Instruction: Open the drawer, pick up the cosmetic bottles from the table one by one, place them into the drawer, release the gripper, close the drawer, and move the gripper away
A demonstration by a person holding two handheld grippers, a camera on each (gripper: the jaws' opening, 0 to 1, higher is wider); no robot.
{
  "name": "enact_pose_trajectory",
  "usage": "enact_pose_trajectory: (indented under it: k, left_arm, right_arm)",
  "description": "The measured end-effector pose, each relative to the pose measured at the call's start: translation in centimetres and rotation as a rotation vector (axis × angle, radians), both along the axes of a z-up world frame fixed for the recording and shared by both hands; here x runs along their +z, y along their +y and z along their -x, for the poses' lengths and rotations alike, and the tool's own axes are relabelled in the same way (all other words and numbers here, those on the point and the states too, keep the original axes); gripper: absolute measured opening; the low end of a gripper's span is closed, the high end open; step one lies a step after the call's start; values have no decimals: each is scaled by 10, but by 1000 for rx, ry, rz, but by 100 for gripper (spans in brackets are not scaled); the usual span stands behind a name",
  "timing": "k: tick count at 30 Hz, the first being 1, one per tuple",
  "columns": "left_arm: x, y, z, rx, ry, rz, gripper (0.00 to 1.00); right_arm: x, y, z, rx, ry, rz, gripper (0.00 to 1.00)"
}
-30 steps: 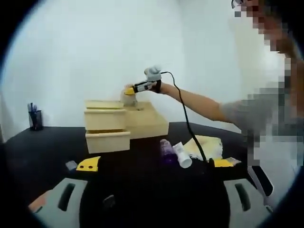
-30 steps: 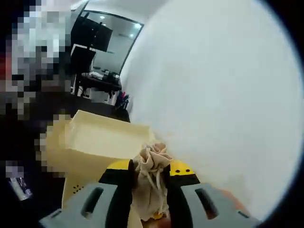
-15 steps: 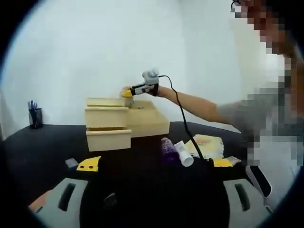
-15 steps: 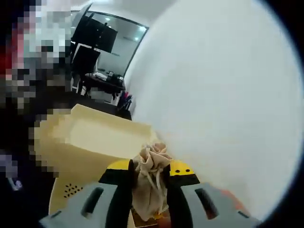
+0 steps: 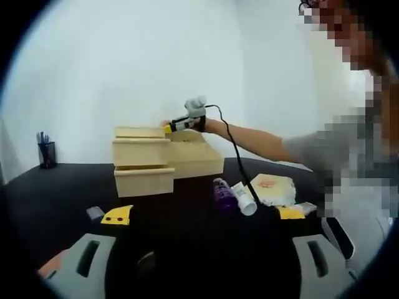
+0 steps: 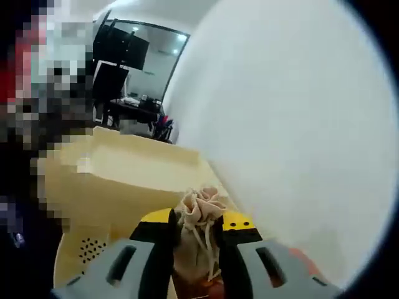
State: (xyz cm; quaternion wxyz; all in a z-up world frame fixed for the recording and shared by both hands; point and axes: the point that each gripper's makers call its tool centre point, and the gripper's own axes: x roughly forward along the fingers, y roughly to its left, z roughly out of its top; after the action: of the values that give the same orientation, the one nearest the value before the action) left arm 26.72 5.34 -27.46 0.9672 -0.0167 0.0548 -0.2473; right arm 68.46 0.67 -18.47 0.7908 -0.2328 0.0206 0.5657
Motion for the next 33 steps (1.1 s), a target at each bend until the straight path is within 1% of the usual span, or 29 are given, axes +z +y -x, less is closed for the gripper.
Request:
enact_pose_trajectory:
  k: [5, 9, 10, 11, 12, 15, 17, 20, 30, 31, 32, 33]
  left_arm:
    - [-2, 2, -1, -3, 3, 2, 84]
    - [0, 2, 0, -5, -2, 13, 84]
    - [-1, 3, -1, -4, -1, 14, 84]
    - [-1, 3, -1, -4, 1, 16, 85]
    - [-1, 3, -1, -5, 2, 19, 85]
    - [-1, 3, -1, -8, 1, 21, 85]
    - [-1, 2, -1, -11, 0, 22, 85]
    - [0, 2, 0, -15, -5, 27, 85]
    - [1, 0, 2, -22, -12, 29, 85]
    - [2, 0, 3, -24, -14, 29, 85]
    - [2, 0, 3, -26, -16, 31, 85]
    - [2, 0, 4, -28, -17, 34, 85]
  right_arm:
    - [-9, -1, 0, -3, 23, 16, 24]
    - [-11, -3, -2, -17, 20, 19, 26]
    - [-9, -4, -2, -20, 19, 10, 29]
    - [-3, -5, -4, -32, 12, -21, 30]
    - [1, -7, -5, -39, 6, -30, 30]
    - [8, -11, 3, -53, -11, -43, 28]
    - [12, -13, 6, -56, -28, -34, 28]
    - [14, -18, 10, -60, -35, -24, 27]
    - [12, -31, 15, -97, -55, 32, 25]
    - [13, -32, 13, -100, -57, 36, 25]
    - [16, -35, 6, -105, -53, 39, 25]
    - [16, -37, 5, -112, -52, 44, 25]
